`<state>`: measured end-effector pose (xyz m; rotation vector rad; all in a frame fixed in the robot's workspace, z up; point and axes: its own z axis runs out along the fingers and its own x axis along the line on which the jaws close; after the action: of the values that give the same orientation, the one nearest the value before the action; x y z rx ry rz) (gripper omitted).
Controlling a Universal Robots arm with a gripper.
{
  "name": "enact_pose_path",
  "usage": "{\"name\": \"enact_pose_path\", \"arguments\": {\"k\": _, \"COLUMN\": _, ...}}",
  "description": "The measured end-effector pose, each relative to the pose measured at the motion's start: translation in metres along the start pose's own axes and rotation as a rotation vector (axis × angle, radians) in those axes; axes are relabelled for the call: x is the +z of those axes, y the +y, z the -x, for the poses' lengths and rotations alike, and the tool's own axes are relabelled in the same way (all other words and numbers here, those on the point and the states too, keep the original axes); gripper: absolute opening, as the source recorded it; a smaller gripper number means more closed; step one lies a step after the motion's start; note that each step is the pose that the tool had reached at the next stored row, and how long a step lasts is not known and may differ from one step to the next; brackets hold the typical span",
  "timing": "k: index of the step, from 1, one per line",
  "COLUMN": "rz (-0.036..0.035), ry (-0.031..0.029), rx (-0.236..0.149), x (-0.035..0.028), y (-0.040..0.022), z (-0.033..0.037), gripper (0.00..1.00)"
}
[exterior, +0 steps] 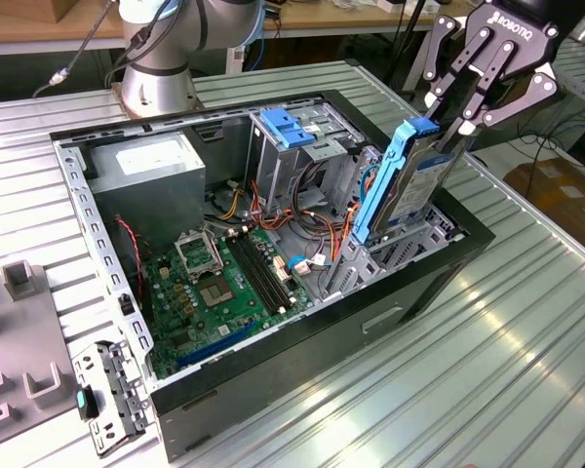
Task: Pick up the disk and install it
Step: 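Insert the disk into the insertion slot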
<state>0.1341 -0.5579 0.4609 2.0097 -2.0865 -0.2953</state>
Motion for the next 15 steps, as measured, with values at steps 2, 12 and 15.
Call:
{"name": "enact_pose_path", "arguments": {"k": 2, "rz": 0.0, "ry": -0.0001, "rx": 0.0, "x": 0.0002, "y": -0.0001, "z": 0.0009, "gripper": 0.35}}
{"name": "enact_pose_path", "arguments": {"k": 12, "rz": -0.0001, "ry": 0.0019, "rx": -0.006, "x": 0.0012, "y": -0.0004, "z": 0.0026, "gripper": 0.35}}
{"name": "enact_pose_path", "arguments": {"k": 15, "rz": -0.0002, "ry": 0.0021, "rx": -0.007, "x": 0.0013, "y": -0.0005, "z": 0.0026, "gripper": 0.35}}
